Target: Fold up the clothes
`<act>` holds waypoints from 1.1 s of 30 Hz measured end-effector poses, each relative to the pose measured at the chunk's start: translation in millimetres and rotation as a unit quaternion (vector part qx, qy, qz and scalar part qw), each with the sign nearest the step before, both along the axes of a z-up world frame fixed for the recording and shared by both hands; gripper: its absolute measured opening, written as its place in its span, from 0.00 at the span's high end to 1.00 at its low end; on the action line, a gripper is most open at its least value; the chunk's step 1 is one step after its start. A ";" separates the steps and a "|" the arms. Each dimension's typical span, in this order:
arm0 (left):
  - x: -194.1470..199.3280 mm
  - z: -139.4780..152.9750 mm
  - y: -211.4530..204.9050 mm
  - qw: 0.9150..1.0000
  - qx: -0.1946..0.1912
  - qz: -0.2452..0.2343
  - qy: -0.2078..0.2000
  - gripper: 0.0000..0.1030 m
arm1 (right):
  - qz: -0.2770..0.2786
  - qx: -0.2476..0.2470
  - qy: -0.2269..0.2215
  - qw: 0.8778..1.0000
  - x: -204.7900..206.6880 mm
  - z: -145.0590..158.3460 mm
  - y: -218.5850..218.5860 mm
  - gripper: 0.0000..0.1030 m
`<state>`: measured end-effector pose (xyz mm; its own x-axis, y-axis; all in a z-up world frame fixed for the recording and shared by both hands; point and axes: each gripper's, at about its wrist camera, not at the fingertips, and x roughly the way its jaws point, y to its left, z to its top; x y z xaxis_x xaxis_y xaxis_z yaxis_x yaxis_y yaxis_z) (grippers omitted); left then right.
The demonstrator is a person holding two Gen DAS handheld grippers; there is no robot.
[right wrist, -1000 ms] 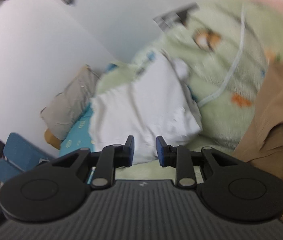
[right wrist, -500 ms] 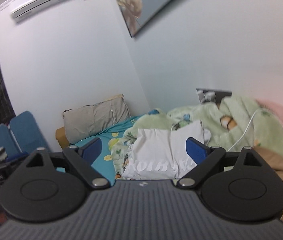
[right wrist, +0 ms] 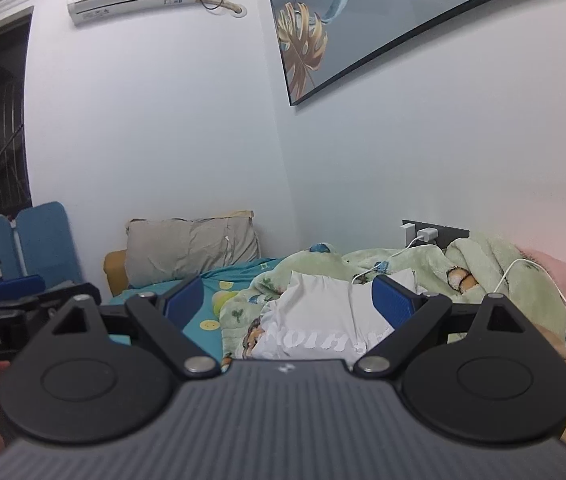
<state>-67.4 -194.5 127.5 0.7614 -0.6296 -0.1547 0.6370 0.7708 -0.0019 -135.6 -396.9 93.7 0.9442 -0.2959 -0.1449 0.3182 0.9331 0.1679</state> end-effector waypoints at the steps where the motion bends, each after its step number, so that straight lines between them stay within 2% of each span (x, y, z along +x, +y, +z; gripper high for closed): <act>1: 1.7 -2.6 0.3 1.000 -0.001 0.001 0.000 0.00 | -0.001 -0.001 0.004 1.000 2.0 -2.6 1.7 0.10; 12: 23.8 -35.7 9.4 0.999 -0.009 0.006 0.035 0.00 | -0.016 -0.023 0.021 0.999 13.6 -31.3 14.7 0.10; 16: 21.4 -39.6 11.5 1.000 -0.003 0.010 0.025 0.00 | -0.026 -0.027 0.019 0.999 15.7 -32.5 14.2 0.10; 33: 15.2 -46.3 10.7 0.999 0.008 0.018 0.031 0.00 | -0.032 -0.034 0.025 0.999 14.3 -34.0 22.5 0.10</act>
<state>-52.2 -183.8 81.2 0.7725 -0.5988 -0.2112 0.6076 0.7938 -0.0284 -121.3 -374.3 59.7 0.9149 -0.3666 -0.1688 0.3845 0.9189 0.0880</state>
